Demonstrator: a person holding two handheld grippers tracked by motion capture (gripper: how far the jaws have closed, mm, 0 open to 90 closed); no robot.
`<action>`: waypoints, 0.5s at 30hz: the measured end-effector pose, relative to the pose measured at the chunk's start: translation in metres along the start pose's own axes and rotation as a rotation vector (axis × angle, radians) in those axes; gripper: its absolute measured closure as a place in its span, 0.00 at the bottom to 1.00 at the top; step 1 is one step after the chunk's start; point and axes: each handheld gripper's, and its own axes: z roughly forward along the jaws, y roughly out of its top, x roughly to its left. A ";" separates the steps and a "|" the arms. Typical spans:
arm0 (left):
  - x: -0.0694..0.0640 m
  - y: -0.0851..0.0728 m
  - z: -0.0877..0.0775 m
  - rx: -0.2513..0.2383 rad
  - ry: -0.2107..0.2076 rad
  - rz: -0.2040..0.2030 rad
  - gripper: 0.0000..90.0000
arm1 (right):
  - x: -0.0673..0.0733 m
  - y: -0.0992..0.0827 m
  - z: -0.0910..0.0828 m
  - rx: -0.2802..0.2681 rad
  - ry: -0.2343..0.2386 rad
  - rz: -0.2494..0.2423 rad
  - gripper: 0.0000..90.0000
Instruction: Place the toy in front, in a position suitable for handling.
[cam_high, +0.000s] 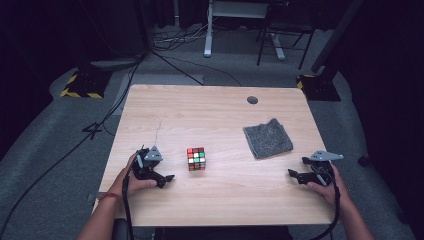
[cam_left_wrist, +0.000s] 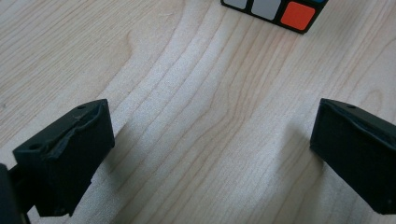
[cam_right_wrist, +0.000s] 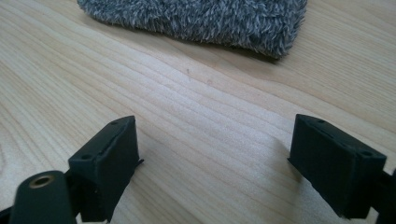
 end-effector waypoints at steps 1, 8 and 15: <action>0.000 0.000 0.000 0.000 0.001 0.000 0.00 | 0.000 0.000 0.000 0.003 0.001 0.000 0.17; -0.002 0.000 0.000 0.000 0.004 -0.006 0.00 | -0.004 0.002 -0.001 0.020 0.032 -0.031 0.19; -0.004 0.002 0.001 0.002 0.001 -0.004 0.00 | 0.005 0.027 -0.010 -0.041 0.078 -0.109 0.26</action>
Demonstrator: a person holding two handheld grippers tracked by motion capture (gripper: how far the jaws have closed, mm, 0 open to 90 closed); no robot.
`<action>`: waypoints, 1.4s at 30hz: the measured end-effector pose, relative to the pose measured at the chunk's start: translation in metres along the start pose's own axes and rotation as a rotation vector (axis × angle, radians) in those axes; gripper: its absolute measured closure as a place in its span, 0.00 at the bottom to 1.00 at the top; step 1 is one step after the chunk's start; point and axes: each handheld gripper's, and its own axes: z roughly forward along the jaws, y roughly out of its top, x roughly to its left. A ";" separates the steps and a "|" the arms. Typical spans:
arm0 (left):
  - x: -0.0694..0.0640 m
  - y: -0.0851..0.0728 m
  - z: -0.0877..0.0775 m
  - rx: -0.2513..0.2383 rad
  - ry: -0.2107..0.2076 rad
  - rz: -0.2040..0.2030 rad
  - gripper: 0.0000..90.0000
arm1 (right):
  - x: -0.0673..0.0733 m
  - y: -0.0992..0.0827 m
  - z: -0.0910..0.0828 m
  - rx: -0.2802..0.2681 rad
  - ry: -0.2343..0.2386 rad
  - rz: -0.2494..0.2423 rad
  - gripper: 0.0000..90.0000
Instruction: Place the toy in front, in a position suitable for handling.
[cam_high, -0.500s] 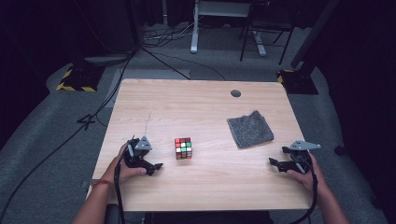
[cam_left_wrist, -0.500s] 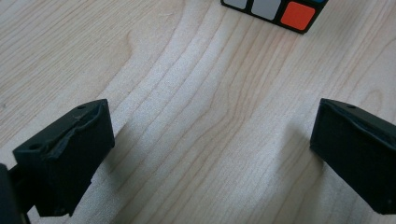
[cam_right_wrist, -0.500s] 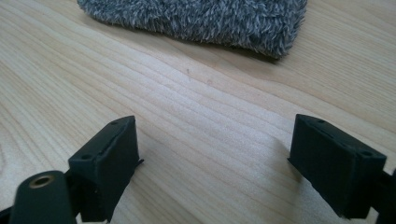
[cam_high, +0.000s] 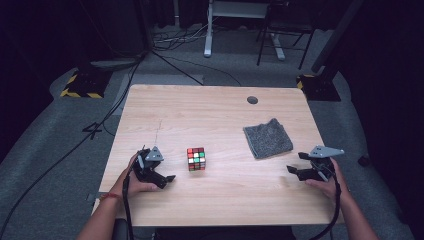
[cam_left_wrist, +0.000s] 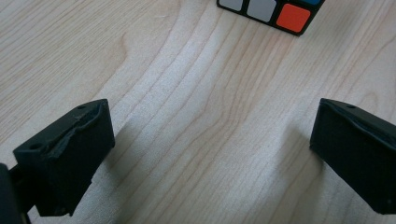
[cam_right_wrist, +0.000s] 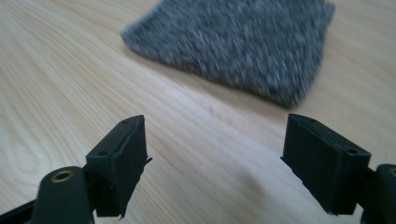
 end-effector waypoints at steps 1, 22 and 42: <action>0.000 0.000 0.000 -0.001 0.001 -0.001 0.00 | 0.002 0.007 0.000 0.005 0.003 -0.018 0.27; -0.002 0.010 0.009 0.001 -0.031 0.039 0.00 | 0.000 0.060 0.086 0.125 0.094 -0.081 0.42; -0.011 0.063 0.052 -0.034 -0.131 0.152 0.17 | 0.027 0.040 0.062 0.129 0.152 -0.072 0.72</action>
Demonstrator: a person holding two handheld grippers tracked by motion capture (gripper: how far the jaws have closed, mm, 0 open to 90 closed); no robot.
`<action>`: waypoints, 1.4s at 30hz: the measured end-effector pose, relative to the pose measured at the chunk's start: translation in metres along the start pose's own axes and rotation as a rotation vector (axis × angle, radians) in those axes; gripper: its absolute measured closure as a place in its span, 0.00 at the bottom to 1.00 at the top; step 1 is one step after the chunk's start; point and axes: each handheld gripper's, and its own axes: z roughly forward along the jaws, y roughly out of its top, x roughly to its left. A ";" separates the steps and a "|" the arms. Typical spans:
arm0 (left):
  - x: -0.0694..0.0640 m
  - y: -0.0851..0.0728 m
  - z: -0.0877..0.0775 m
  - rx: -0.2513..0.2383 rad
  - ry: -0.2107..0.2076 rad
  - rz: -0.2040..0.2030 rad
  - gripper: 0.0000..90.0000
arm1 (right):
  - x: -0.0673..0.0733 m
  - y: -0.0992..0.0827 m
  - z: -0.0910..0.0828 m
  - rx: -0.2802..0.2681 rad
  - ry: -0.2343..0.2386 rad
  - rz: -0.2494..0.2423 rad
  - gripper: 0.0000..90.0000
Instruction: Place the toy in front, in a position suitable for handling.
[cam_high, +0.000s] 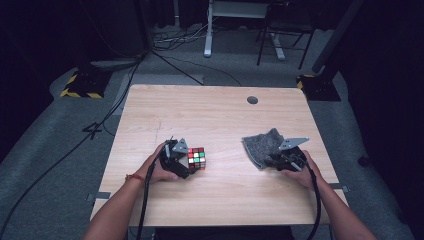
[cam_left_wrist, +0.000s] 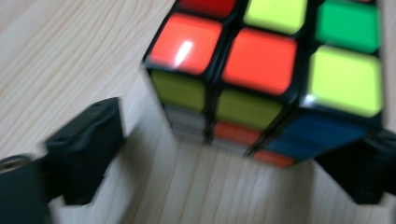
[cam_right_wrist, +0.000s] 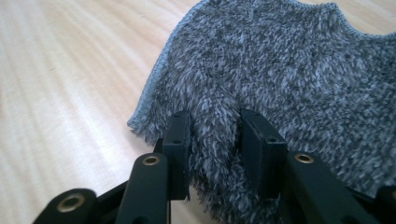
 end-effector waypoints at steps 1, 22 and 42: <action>-0.001 0.001 0.001 0.001 0.007 -0.001 0.18 | 0.003 -0.001 -0.001 0.001 0.007 -0.009 0.71; -0.034 0.007 -0.001 0.015 -0.112 0.056 0.37 | 0.026 -0.006 0.000 -0.038 0.019 -0.094 0.46; -0.063 0.016 0.014 -0.012 -0.171 0.129 0.37 | 0.030 -0.004 -0.007 -0.069 0.031 -0.110 0.88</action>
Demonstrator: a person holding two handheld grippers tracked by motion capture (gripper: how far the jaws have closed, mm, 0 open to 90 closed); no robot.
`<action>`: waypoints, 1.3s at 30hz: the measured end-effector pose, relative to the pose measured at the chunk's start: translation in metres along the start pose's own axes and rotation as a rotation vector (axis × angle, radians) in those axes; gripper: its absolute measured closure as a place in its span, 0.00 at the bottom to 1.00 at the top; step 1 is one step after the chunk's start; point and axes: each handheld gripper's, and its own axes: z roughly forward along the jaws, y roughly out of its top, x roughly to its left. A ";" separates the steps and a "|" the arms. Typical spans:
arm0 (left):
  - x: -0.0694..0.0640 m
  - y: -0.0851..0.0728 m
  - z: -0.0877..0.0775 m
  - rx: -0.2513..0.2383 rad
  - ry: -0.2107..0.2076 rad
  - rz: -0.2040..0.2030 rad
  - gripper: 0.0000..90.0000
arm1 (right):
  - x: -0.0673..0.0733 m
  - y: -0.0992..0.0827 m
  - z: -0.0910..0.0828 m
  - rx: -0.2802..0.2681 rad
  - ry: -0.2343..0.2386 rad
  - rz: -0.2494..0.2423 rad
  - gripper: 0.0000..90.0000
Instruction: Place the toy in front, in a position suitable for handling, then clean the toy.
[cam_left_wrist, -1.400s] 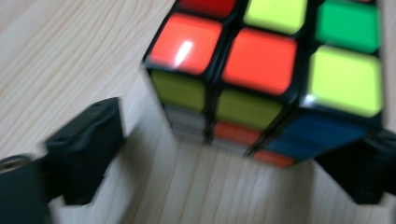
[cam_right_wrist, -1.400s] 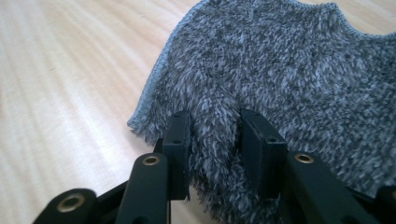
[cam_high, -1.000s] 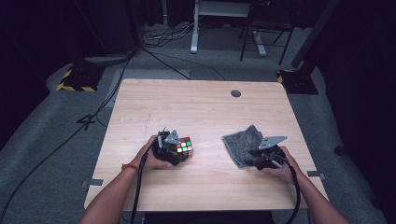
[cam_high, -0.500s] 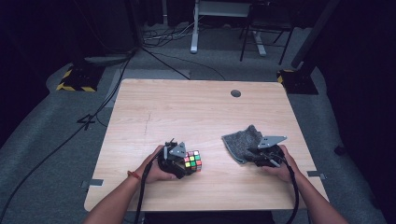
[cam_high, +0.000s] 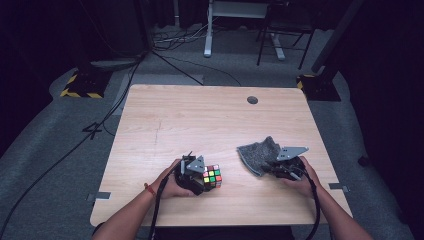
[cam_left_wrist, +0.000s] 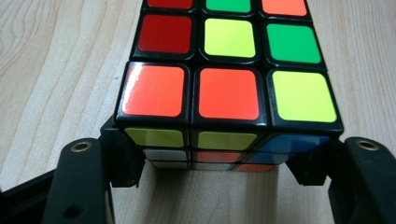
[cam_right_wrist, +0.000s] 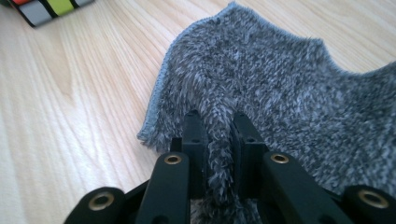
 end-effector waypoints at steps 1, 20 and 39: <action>0.001 -0.001 0.001 -0.010 0.001 0.002 0.37 | 0.001 0.002 -0.003 -0.022 0.011 0.002 0.88; 0.007 0.002 0.000 -0.001 -0.010 -0.011 0.38 | 0.008 0.017 -0.012 -0.101 0.019 -0.008 0.89; 0.007 0.021 0.001 0.048 0.044 0.023 0.38 | 0.012 0.039 -0.020 -0.172 -0.005 -0.021 0.89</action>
